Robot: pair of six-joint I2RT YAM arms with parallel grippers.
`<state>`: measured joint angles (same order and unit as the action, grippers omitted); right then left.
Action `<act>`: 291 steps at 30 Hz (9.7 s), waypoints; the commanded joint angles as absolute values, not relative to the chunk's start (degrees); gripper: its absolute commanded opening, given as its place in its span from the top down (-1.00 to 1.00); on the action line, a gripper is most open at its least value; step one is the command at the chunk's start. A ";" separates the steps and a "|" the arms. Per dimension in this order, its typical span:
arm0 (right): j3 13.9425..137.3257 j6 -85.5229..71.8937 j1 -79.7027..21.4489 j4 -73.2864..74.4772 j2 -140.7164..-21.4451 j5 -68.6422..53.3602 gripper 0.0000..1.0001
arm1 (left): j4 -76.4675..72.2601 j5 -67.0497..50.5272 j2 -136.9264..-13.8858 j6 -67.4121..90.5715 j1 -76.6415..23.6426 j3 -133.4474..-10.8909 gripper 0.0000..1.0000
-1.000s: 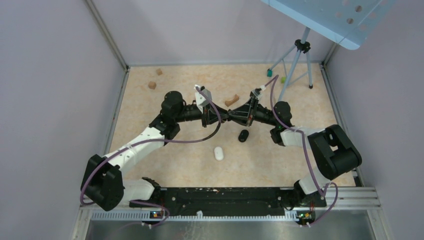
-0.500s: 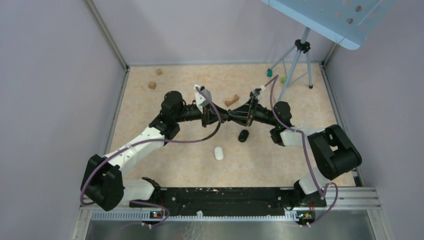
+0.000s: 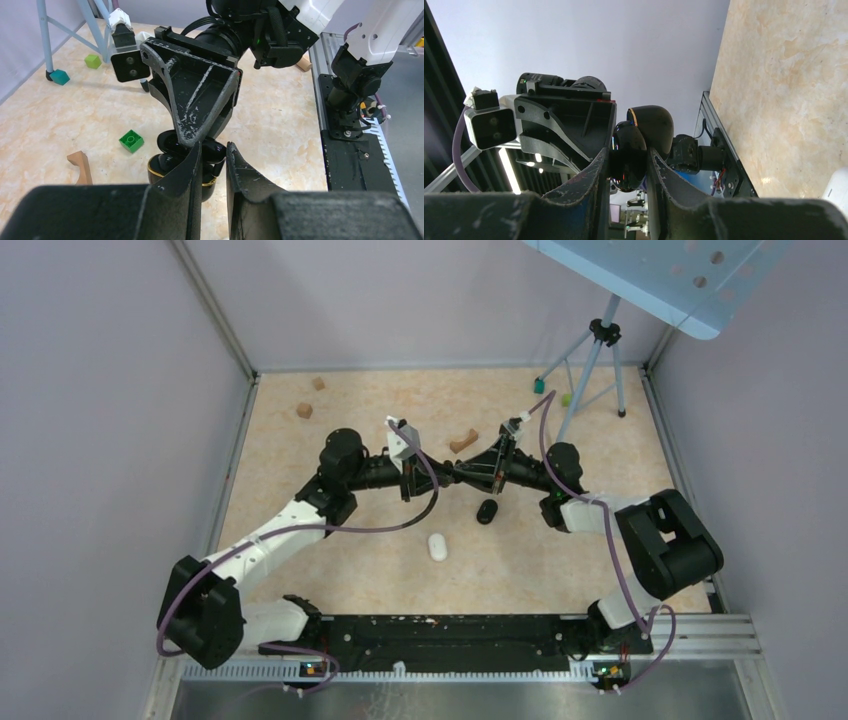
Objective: Insert the wireless bluetooth earbuds into the charging case
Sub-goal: Insert the right earbud into the right side groove of the charging case.
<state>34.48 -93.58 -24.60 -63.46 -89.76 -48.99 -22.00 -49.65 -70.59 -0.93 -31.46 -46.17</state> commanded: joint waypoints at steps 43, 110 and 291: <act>32.10 -85.28 -25.32 -55.99 -80.17 -51.21 1.00 | -31.97 -53.83 -68.16 3.47 -31.29 -46.71 1.00; 33.05 -99.42 -26.80 -75.52 -88.02 -51.29 1.00 | -24.40 -55.89 -68.43 -4.64 -31.32 -43.47 1.00; 35.81 -93.96 -27.84 -60.62 -83.66 -49.20 1.00 | -17.18 -46.43 -65.74 -4.44 -30.85 -43.50 0.27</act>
<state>33.10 -95.09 -26.85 -61.76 -87.13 -49.47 -15.44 -49.39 -66.96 -5.45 -30.85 -44.75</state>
